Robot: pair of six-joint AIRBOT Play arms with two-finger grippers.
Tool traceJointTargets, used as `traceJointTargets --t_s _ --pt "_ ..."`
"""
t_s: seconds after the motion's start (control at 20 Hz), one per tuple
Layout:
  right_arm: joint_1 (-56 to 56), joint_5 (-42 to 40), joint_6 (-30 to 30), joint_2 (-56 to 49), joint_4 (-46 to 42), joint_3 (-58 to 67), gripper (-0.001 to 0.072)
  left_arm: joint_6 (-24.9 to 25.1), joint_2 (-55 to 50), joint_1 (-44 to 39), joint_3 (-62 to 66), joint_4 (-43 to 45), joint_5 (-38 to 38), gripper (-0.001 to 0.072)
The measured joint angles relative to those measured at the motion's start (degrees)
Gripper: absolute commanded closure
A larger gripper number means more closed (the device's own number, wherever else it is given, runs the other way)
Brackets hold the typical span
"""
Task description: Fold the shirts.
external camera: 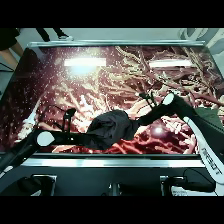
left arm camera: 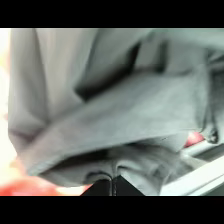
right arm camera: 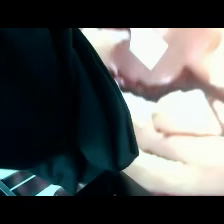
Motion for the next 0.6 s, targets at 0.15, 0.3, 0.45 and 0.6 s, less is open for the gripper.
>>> traceJointTargets --t_s 0.15,0.3,0.45,0.6 --pt "-3.61 -4.39 0.66 10.38 -4.22 10.32 0.0689 -1.27 4.2 5.84 13.29 19.96 -11.78 0.0682" --pt "-6.69 -9.99 1.31 21.66 -9.11 22.1 0.0689 -2.58 7.82 14.6 30.91 33.75 -18.82 0.0681" --pt "-7.98 -13.62 1.64 31.58 -12.52 30.49 0.0689 -4.9 10.38 20.33 47.98 38.16 -18.86 0.0681" --pt "-8.52 -16.35 2.14 39.1 -15.43 33.86 0.0689 -6.16 12.13 22.36 60.81 38.29 -12.09 0.0681"
